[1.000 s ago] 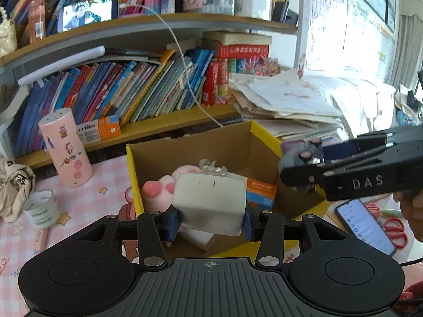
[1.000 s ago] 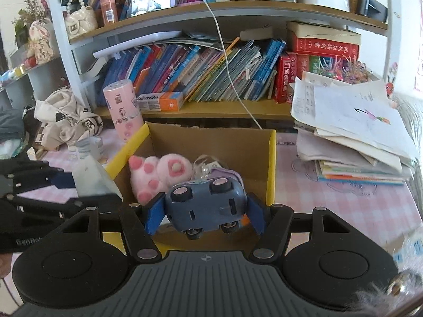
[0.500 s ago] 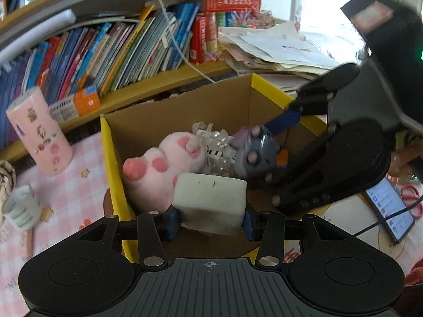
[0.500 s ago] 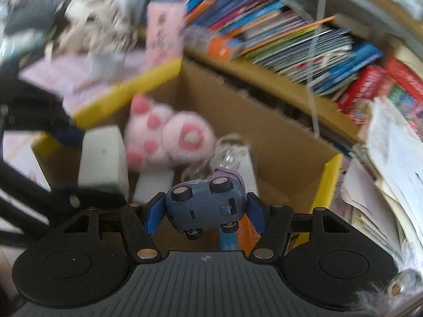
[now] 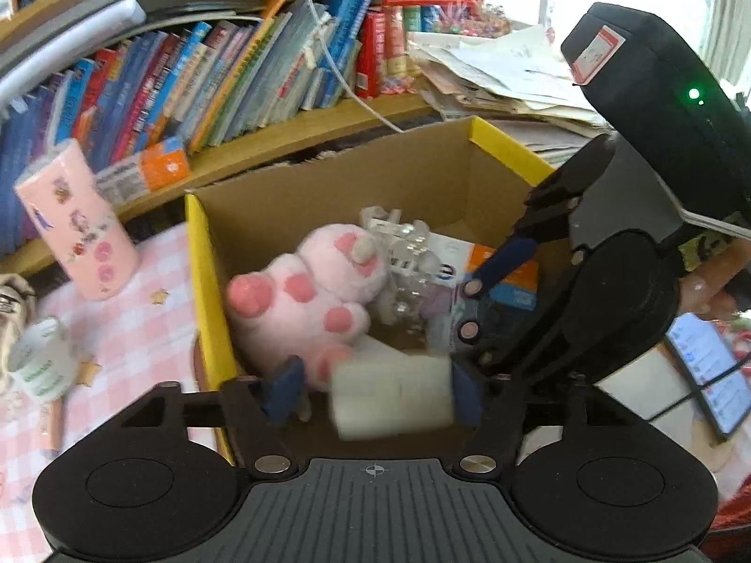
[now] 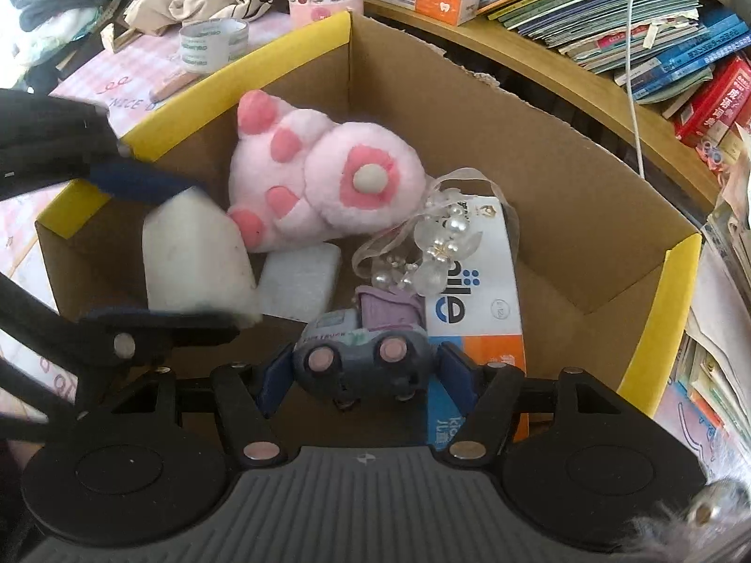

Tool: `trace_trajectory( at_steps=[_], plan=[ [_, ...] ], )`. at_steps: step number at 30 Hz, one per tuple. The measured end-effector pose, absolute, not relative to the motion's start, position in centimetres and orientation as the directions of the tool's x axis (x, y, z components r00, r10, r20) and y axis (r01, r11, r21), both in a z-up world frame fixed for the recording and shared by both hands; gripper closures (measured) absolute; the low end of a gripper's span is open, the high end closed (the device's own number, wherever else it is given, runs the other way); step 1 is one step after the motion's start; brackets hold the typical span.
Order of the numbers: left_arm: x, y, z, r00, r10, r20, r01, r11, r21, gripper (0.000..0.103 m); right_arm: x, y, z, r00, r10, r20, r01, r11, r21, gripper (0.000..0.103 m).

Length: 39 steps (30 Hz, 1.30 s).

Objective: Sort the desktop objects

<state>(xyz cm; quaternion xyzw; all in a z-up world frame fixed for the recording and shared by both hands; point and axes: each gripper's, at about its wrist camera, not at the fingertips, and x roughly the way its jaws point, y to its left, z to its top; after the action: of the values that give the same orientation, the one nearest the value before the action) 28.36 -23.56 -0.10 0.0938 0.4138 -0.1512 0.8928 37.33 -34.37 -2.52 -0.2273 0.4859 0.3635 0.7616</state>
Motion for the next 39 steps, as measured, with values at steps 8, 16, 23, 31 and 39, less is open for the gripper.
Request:
trace_trajectory(
  at_steps=[8,16,23,31,39],
  plan=[
    [27.1,-23.3,1.2,0.655,-0.178,-0.734,0.32,0.946,0.056,0.017,36.7,-35.4,-1.1,0.335,0.342,-0.878,-0.745,0.666,-0.025,0.028],
    [24.9,-22.7,3.2,0.714,-0.175,-0.678,0.297,0.953,0.066,0.009,34.8,-36.8,1.7,0.446,0.388,-0.806,-0.697,0.716,-0.041,0.019],
    [22.8,-21.9,4.4,0.756,-0.157,-0.636,0.264,0.962,0.076,0.007,32.3,-37.8,3.1,0.508,0.407,-0.759,-0.659,0.751,-0.038,0.018],
    [20.8,-21.1,5.2,0.782,-0.154,-0.604,0.237,0.97,0.058,0.006,28.9,-39.5,4.6,0.615,0.407,-0.675,-0.578,0.815,-0.035,0.014],
    [19.2,-20.4,5.1,0.794,-0.18,-0.581,0.248,0.968,0.039,0.006,25.9,-40.9,4.7,0.678,0.348,-0.647,-0.474,0.88,-0.024,0.014]
  ],
)
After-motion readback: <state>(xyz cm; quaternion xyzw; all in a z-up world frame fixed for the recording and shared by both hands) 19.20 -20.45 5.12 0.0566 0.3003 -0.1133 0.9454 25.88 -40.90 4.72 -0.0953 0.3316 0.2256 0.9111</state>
